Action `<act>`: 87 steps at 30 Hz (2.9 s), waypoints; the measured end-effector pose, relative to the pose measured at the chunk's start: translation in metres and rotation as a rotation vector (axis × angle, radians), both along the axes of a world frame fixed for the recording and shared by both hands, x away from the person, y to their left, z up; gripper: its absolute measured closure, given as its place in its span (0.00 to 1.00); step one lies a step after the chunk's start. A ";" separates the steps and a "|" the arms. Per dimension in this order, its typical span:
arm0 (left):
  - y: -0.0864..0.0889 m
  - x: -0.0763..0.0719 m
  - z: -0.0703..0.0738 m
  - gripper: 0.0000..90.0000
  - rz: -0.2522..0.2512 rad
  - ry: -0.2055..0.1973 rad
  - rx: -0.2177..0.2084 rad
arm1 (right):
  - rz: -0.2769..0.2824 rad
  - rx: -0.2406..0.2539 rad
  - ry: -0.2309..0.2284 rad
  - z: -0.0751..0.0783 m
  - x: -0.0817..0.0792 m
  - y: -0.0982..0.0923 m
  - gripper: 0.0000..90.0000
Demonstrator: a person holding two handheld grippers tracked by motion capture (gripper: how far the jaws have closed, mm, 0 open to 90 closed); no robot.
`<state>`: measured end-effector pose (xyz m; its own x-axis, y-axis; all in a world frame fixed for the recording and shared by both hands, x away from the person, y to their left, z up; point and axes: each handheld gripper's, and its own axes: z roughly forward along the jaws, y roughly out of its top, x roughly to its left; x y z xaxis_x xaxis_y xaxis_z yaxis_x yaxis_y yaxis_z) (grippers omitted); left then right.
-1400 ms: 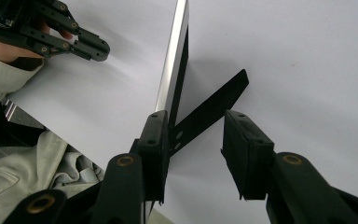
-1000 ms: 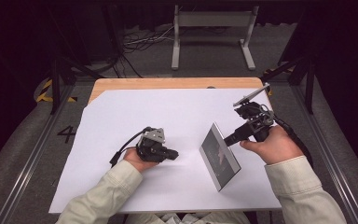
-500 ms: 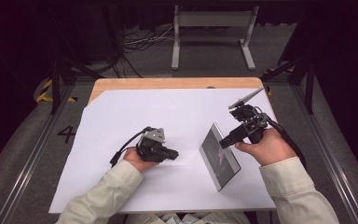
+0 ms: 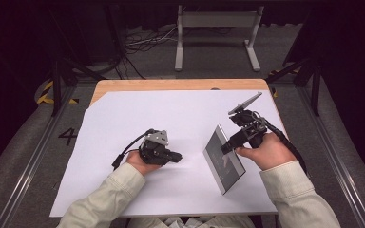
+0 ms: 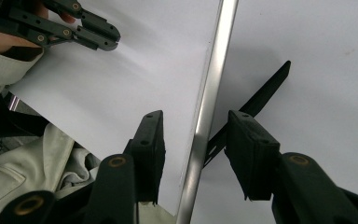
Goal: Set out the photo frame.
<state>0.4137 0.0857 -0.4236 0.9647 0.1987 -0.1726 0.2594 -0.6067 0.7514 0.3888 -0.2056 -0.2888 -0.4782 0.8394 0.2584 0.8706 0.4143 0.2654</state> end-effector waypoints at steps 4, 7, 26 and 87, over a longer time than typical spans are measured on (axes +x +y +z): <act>0.000 0.000 0.000 0.93 0.002 0.002 0.000 | 0.006 -0.005 0.009 -0.004 0.001 0.003 0.64; 0.000 0.000 0.000 0.93 0.000 -0.001 0.001 | 0.009 -0.008 0.016 -0.007 0.001 0.004 0.64; 0.000 0.000 0.000 0.93 -0.005 -0.001 0.004 | 0.022 -0.064 0.024 -0.014 0.002 0.008 0.79; 0.067 -0.022 -0.001 0.90 0.182 0.005 -0.012 | 0.547 -0.210 -0.161 0.035 0.038 0.054 0.92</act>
